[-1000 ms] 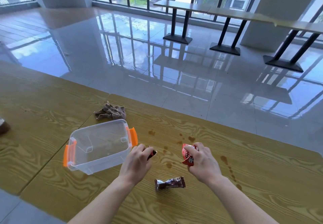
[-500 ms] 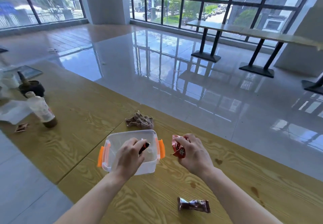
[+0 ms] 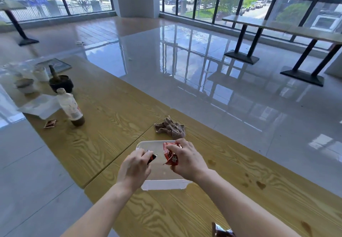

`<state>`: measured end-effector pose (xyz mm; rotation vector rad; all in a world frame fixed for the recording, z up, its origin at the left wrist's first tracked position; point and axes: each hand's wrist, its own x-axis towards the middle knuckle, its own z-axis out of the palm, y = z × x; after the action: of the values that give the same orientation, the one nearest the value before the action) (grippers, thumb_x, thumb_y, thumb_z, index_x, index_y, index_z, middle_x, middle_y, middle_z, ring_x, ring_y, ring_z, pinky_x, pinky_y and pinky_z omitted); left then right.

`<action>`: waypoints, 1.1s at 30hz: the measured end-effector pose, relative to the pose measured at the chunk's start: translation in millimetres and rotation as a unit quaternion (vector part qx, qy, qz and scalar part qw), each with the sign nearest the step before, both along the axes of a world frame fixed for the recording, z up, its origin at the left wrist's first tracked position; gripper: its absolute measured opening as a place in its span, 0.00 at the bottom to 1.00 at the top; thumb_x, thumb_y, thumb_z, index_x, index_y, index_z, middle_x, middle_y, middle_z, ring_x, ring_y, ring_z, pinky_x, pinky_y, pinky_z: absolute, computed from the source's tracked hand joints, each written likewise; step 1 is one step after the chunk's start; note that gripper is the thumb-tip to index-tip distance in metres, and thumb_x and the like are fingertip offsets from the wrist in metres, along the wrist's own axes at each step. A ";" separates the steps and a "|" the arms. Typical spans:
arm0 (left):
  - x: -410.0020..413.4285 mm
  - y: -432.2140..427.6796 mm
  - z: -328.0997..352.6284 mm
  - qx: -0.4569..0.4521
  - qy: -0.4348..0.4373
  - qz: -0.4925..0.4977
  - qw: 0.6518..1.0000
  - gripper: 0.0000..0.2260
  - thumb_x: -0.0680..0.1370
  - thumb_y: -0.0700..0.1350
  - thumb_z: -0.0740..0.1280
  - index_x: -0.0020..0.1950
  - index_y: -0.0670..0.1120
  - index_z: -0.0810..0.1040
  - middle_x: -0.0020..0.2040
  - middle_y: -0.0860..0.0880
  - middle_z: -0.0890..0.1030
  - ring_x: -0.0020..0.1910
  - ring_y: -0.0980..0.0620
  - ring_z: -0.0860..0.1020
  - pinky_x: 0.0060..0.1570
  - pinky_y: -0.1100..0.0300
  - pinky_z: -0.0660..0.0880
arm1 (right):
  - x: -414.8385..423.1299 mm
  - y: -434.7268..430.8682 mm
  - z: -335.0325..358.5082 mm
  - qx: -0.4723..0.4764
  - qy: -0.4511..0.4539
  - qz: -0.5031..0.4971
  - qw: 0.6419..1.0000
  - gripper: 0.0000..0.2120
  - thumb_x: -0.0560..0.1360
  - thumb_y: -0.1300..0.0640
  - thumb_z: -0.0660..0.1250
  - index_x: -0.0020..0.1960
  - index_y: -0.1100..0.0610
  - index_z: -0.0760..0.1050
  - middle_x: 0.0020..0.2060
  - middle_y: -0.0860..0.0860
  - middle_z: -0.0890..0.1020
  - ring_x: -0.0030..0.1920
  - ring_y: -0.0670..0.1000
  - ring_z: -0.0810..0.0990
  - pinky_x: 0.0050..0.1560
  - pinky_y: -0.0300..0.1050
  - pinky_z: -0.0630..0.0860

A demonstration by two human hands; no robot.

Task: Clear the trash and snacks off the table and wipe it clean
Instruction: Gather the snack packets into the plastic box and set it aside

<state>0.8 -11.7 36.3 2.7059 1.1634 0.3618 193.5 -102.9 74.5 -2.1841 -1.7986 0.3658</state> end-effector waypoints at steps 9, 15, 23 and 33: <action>6.9 2.6 0.0 0.033 0.011 -0.018 0.999 0.16 0.64 0.44 0.77 0.50 0.52 0.80 0.39 0.53 0.77 0.38 0.49 0.78 0.42 0.53 0.74 | -1.4 13.7 -14.8 -0.017 -0.013 0.006 1.000 0.31 0.69 0.48 0.74 0.68 0.39 0.66 0.66 0.48 0.66 0.68 0.54 0.62 0.59 0.53 0.74; 12.6 3.0 -3.3 0.029 0.039 -0.006 0.999 0.20 0.62 0.45 0.78 0.52 0.51 0.80 0.47 0.50 0.81 0.52 0.45 0.80 0.52 0.44 0.76 | -0.4 14.8 -18.3 -0.031 -0.001 0.012 0.999 0.35 0.67 0.47 0.76 0.71 0.41 0.66 0.71 0.50 0.63 0.71 0.56 0.59 0.65 0.55 0.69; 15.3 -0.7 -7.5 0.000 -0.006 -0.002 1.000 0.21 0.65 0.45 0.77 0.57 0.49 0.80 0.55 0.45 0.81 0.54 0.43 0.79 0.49 0.46 0.77 | 9.2 3.6 -22.7 0.062 0.042 -0.011 0.997 0.26 0.72 0.53 0.74 0.69 0.50 0.73 0.64 0.50 0.73 0.66 0.53 0.69 0.64 0.50 0.72; 48.7 -48.4 6.0 -0.009 -0.093 -0.071 0.993 0.19 0.70 0.47 0.70 0.61 0.49 0.77 0.59 0.44 0.79 0.59 0.42 0.77 0.49 0.45 0.77 | 37.1 -53.8 -10.7 0.100 0.054 -0.079 0.990 0.23 0.72 0.55 0.73 0.66 0.50 0.75 0.59 0.49 0.77 0.59 0.53 0.76 0.56 0.43 0.73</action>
<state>49.6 -60.2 42.4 2.6521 0.9154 0.5660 230.6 -156.7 63.8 -2.1060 -1.5233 0.2509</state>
